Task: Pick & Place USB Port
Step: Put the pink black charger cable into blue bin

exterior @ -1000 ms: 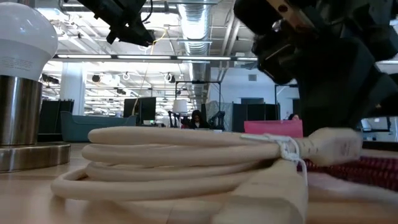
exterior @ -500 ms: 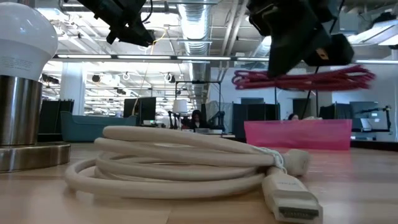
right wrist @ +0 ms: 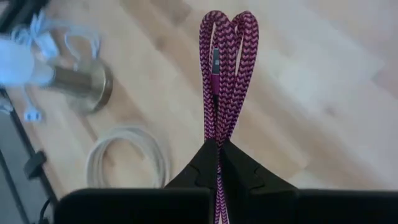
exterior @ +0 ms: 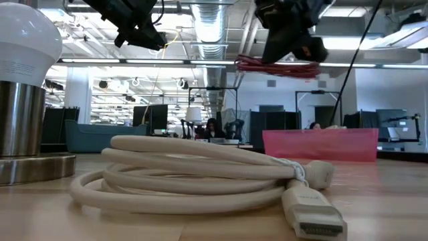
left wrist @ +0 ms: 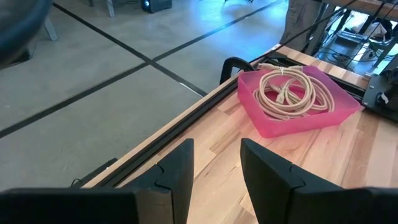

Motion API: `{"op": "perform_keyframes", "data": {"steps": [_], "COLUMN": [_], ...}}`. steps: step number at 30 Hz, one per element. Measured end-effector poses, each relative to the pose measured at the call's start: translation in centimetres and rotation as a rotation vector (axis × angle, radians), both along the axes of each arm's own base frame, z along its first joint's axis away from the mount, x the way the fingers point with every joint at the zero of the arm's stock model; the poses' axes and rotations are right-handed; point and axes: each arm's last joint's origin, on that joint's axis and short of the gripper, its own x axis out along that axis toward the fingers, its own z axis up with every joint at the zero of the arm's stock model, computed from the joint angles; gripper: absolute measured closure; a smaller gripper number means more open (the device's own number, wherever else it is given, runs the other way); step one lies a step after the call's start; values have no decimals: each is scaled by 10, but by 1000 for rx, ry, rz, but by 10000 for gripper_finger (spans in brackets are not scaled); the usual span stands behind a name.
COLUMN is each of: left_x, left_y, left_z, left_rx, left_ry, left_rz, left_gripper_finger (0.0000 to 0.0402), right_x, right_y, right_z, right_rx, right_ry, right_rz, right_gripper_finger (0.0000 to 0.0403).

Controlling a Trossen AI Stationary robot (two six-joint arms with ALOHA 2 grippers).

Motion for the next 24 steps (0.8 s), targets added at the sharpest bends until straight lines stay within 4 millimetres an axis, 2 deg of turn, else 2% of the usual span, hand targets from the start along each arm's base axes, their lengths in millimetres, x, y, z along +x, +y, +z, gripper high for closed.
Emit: {"op": "perform_keyframes", "data": {"steps": [5, 13, 19, 24], "left_x": [0, 5, 8, 16], "left_y": [0, -4, -5, -11], "left_z": [0, 6, 14, 15], "left_rx": [-3, -114, -151, -157], "left_ry": [-3, -133, -251, -279], "left_rz": [-9, -176, -208, -242], "left_gripper_finger": [270, 270, 270, 270], "right_x": [-2, 3, 7, 10], "right_y": [-29, -69, -91, -105], "right_z": [10, 24, 32, 40], "right_rx": [-42, -104, -148, -211], "right_ry": [-35, -175, -285, -356], "right_rz": [42, 121, 174, 193], "right_gripper_finger": [403, 403, 403, 403]}}
